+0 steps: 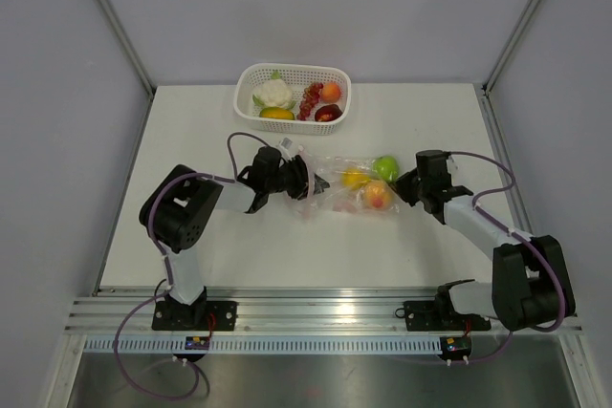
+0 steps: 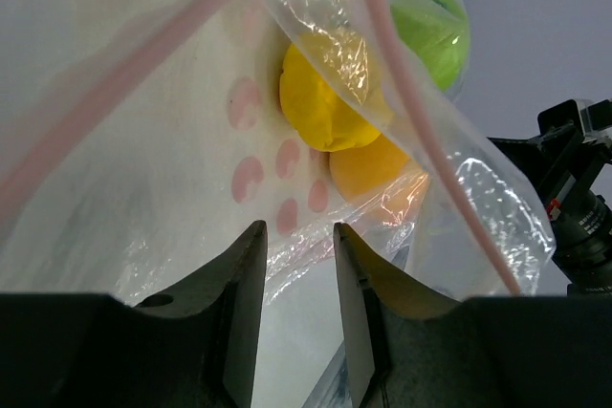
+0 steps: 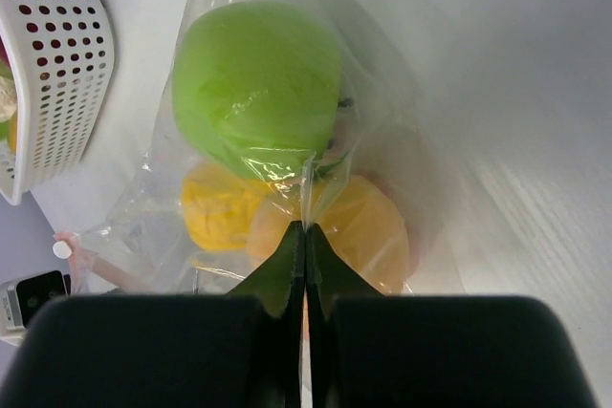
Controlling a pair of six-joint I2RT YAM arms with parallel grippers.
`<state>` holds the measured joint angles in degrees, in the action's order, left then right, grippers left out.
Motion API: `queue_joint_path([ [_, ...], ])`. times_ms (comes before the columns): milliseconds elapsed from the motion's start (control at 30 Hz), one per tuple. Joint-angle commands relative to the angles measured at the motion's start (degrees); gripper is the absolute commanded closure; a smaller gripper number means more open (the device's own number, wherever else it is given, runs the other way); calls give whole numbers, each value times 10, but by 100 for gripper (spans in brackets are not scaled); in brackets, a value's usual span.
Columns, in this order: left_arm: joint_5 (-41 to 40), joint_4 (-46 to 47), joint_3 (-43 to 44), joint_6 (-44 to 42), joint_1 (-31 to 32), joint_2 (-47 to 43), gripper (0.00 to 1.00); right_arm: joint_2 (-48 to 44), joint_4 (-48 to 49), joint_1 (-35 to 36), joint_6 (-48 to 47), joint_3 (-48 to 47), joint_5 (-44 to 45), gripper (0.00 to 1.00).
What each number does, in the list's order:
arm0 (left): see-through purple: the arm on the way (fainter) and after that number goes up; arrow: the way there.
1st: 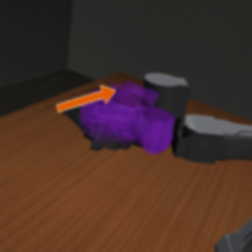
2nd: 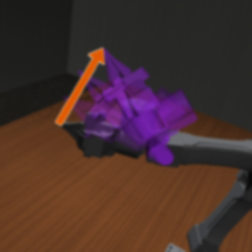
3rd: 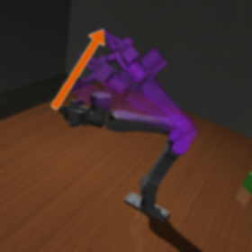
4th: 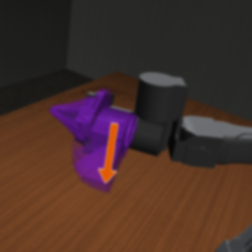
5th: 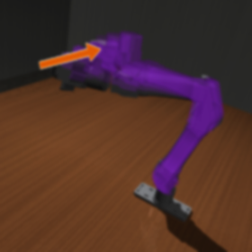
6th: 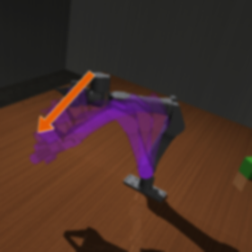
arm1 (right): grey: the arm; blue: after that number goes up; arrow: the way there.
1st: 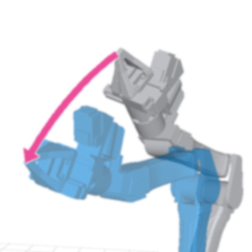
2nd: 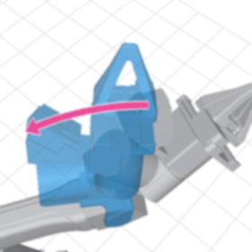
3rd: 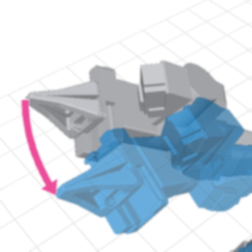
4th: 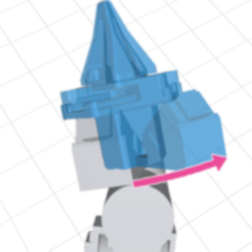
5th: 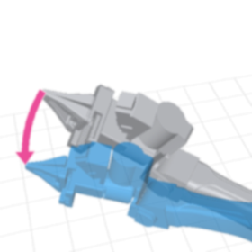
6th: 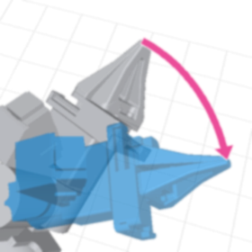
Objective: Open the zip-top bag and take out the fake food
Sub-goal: Pick up the fake fruit from the zipper food storage bag.
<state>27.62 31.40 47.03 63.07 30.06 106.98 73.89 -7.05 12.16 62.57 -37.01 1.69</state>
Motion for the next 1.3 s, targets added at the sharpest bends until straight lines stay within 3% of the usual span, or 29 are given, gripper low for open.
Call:
queue_joint_path([
  [0, 24, 15, 22, -4, 5, 9, 63, 12, 25, 26, 0, -26, 20, 100],
  [367, 17, -2, 29, -17, 6, 11, 62, 27, 13, 49, -32, -55, 19, 98],
  [467, 16, 14, 19, -15, 6, 2, 62, 12, 2, 49, -50, -61, 38, 81],
  [533, 17, 34, 4, -5, 5, -12, 62, 8, 5, 49, -65, -67, 38, 64],
  [733, 53, 139, -30, 39, 2, -42, 62, 27, -36, 49, -105, -105, 50, 42],
  [1267, -25, 32, -127, 32, -63, -184, 64, 29, -46, 49, -101, -107, 83, 44],
])
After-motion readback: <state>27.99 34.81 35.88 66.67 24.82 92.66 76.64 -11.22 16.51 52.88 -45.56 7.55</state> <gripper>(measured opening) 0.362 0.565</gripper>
